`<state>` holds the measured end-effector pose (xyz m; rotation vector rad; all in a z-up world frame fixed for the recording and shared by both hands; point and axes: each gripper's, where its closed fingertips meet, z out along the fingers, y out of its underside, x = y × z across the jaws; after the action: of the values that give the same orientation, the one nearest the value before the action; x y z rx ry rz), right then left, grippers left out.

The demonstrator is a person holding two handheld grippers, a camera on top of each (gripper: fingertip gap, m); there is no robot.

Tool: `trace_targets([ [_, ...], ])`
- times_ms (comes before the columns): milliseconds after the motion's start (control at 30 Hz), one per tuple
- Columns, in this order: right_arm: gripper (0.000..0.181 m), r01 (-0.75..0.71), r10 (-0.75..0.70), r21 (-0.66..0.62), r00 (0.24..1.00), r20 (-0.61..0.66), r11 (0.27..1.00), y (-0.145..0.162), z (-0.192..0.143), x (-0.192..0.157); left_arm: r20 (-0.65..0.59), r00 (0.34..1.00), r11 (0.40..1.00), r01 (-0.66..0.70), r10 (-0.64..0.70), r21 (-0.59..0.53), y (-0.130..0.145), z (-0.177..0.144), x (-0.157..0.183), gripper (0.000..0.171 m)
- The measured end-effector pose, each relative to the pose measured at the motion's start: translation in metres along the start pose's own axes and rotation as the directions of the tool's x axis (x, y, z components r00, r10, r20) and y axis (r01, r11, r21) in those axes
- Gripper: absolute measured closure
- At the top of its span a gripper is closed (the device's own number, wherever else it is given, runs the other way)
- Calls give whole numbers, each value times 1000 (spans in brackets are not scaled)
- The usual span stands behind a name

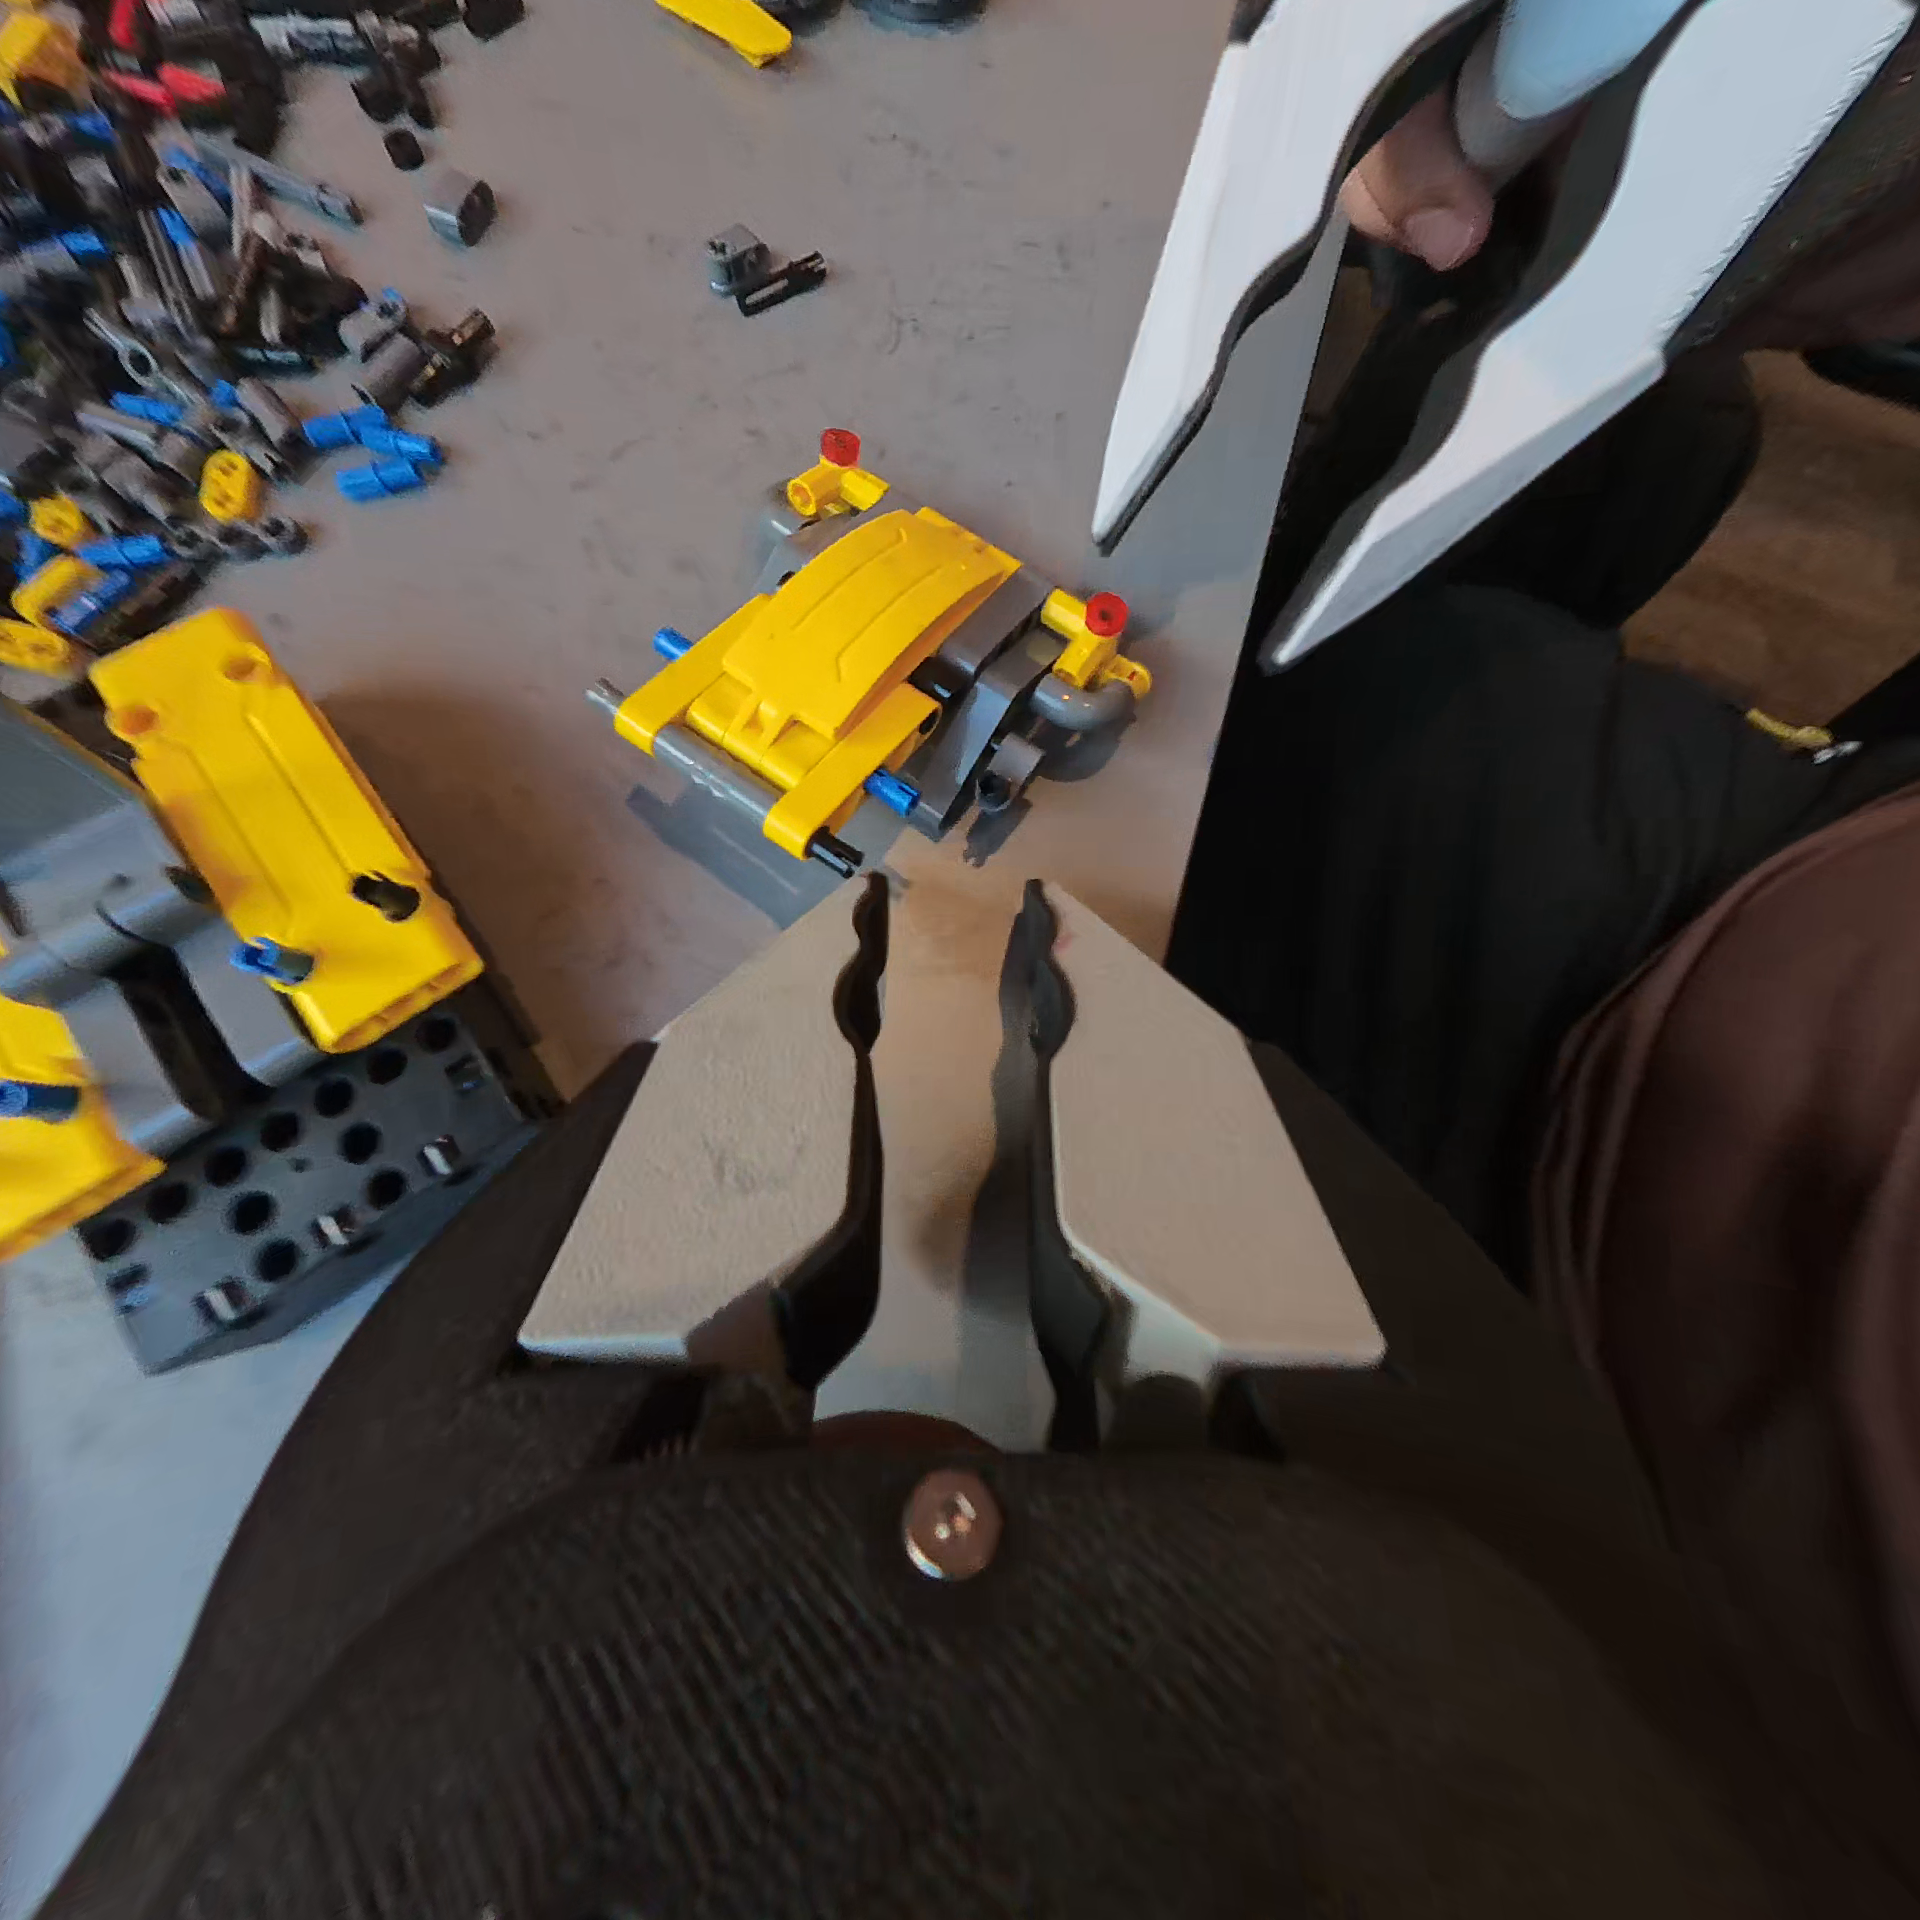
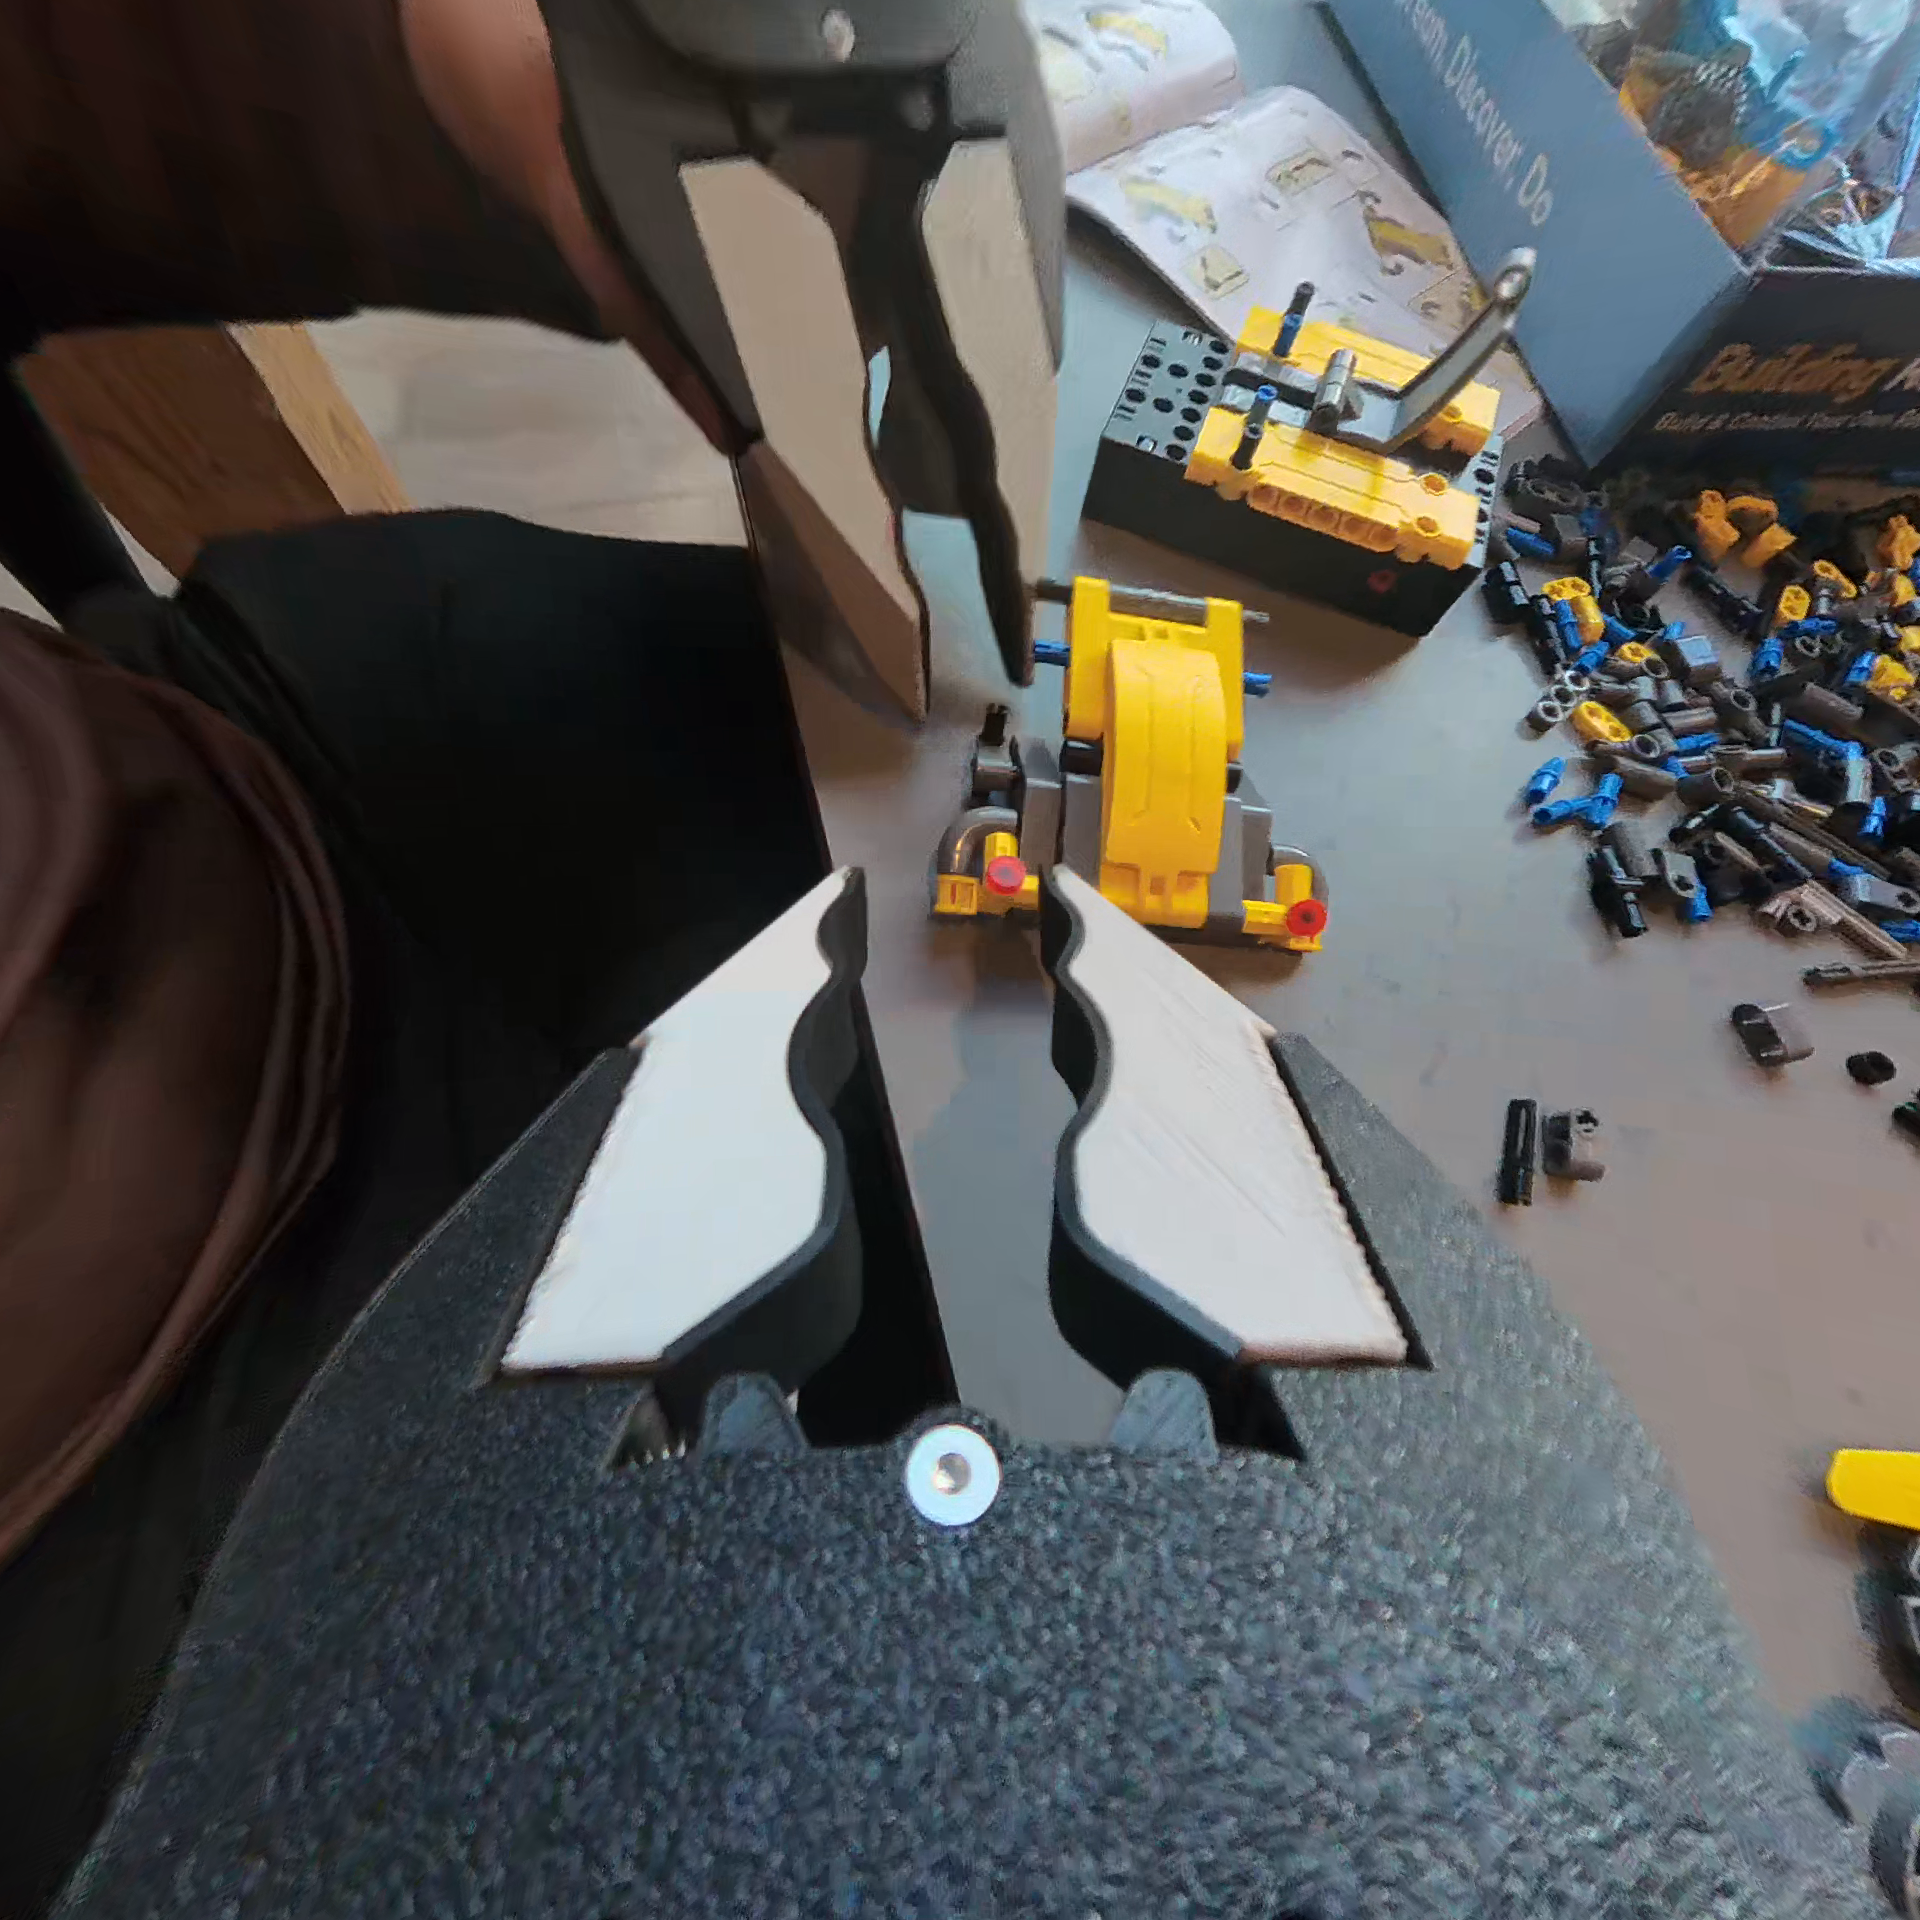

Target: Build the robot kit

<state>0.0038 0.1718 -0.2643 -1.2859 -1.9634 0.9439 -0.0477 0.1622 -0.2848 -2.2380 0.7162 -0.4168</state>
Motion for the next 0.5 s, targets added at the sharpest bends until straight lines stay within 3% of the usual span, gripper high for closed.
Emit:
trace_targets([
  [200, 149, 65, -67, -42, 996, -56, 997, 4, 11, 3, -26, 996, 994, -83, 81, -73, 4, 2, -17, 140],
  [300, 147, 65, -68, -29, 992, -111, 997, -1, 11, 11, -113, 994, 999, -8, 3, -43, 0, 3, -8, 136],
  [500, 136, 20, -23, -44, 997, -72, 999, 1, 19, 10, -283, 941, 981, 195, -188, -3, -13, 6, 9, 119],
])
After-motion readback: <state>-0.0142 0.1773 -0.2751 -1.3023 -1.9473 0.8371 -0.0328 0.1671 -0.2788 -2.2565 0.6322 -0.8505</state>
